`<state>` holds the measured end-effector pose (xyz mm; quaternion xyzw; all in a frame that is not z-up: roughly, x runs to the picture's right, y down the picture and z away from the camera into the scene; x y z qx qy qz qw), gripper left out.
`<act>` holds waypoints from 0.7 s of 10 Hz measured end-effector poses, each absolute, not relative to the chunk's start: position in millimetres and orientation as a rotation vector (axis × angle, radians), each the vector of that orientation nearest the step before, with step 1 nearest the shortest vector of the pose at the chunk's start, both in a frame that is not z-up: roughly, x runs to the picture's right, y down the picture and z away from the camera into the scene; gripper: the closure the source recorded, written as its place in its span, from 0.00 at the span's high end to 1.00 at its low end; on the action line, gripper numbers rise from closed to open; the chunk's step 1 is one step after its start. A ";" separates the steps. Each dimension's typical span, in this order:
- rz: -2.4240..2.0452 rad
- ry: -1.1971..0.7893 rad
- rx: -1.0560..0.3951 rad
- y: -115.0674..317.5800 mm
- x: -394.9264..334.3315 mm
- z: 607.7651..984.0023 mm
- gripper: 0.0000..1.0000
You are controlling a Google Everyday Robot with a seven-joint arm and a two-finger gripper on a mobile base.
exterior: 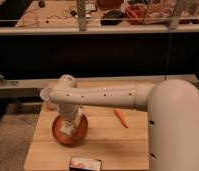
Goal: Place the bottle in the ceramic bowl
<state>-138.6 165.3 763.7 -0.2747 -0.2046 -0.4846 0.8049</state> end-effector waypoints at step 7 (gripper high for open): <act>-1.055 -0.448 -0.596 165.6 -145.0 765.9 0.11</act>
